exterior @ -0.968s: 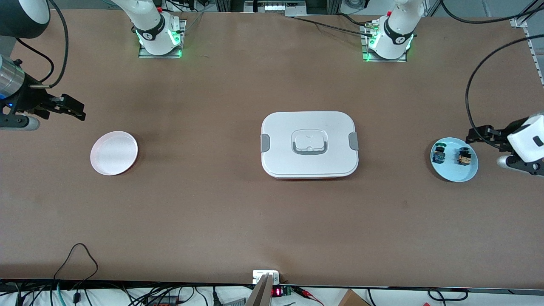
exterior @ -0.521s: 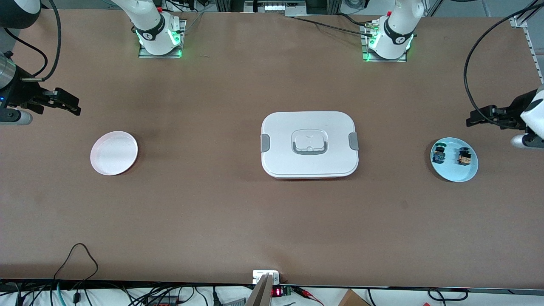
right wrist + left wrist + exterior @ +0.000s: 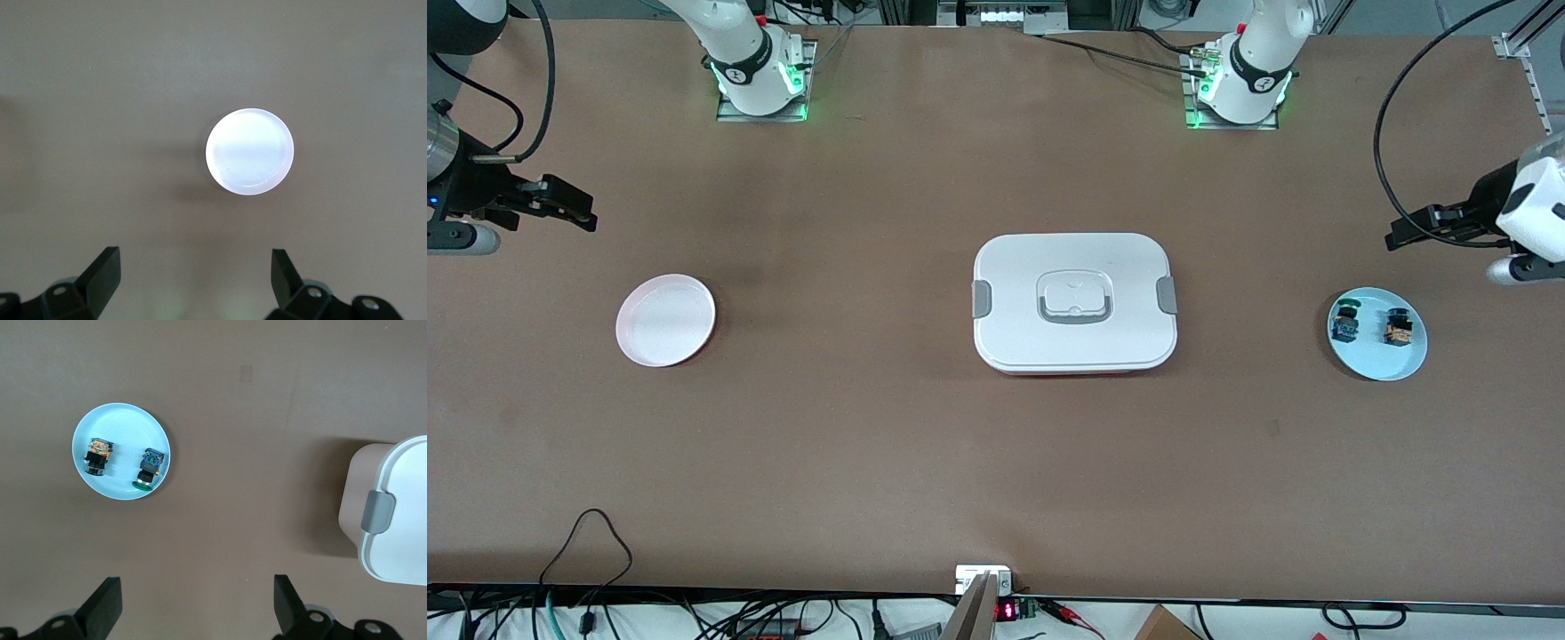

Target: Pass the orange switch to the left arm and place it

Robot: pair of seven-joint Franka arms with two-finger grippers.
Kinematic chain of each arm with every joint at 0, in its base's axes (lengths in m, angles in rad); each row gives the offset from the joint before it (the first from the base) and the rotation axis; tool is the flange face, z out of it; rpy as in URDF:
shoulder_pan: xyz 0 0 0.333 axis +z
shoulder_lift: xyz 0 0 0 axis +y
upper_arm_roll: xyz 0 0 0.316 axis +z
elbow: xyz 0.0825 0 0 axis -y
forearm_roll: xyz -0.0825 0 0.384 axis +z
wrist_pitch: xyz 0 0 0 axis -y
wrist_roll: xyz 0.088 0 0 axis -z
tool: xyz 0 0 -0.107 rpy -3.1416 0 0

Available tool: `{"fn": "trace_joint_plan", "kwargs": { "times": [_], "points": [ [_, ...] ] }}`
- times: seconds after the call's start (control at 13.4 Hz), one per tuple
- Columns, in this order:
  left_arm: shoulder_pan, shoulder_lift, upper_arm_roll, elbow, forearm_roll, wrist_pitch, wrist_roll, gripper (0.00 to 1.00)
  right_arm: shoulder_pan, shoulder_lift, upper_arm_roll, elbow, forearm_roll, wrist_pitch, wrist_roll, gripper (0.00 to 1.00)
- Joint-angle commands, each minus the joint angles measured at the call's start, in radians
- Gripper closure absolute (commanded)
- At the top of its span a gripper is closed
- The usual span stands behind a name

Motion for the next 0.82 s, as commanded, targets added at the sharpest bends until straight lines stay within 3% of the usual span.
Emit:
{"fn": "trace_joint_plan", "kwargs": {
  "times": [0.0, 0.74],
  "points": [
    [-0.020, -0.073, 0.015, -0.078, 0.056, 0.041, 0.002, 0.00, 0.001, 0.005, 0.000, 0.024, 0.002, -0.027, -0.019, 0.00],
    [-0.004, -0.027, 0.010, -0.031, 0.055, -0.009, 0.061, 0.00, 0.001, 0.003, 0.000, 0.024, 0.001, -0.043, -0.017, 0.00]
  ]
}}
